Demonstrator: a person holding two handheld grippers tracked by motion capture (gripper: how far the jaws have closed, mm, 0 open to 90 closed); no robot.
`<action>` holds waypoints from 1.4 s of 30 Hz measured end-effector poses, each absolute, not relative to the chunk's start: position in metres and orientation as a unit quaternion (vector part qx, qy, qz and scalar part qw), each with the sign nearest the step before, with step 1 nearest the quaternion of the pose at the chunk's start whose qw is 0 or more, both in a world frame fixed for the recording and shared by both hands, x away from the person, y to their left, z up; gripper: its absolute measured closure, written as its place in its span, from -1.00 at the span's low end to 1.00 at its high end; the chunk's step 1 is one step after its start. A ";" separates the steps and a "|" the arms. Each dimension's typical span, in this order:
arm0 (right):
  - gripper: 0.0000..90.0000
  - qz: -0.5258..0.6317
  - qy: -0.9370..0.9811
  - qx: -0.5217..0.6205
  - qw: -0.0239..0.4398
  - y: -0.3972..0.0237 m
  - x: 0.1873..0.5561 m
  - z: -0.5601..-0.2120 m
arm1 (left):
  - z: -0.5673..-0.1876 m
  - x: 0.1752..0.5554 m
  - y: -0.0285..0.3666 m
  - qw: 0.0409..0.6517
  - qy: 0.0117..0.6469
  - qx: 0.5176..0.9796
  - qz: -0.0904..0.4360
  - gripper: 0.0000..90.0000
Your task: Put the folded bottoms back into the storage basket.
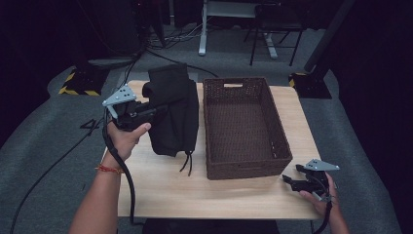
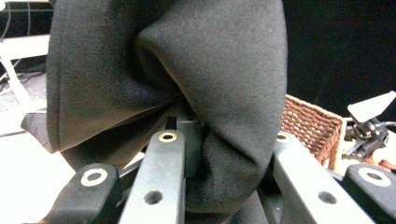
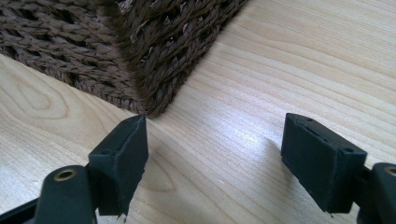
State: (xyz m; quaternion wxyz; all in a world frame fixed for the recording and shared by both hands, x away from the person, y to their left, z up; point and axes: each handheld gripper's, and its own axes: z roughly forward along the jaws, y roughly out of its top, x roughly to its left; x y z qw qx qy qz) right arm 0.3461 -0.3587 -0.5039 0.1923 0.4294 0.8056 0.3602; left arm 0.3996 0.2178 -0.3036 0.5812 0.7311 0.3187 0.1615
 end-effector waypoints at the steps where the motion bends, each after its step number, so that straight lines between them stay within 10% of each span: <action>1: -0.47 0.360 0.806 0.429 0.193 -0.359 0.346 -0.504 | -0.301 0.400 0.218 0.583 0.317 0.730 0.161 0.71; 42: -0.46 0.361 0.805 0.429 0.192 -0.359 0.346 -0.504 | -0.244 0.414 0.133 0.595 0.238 0.754 0.144 0.71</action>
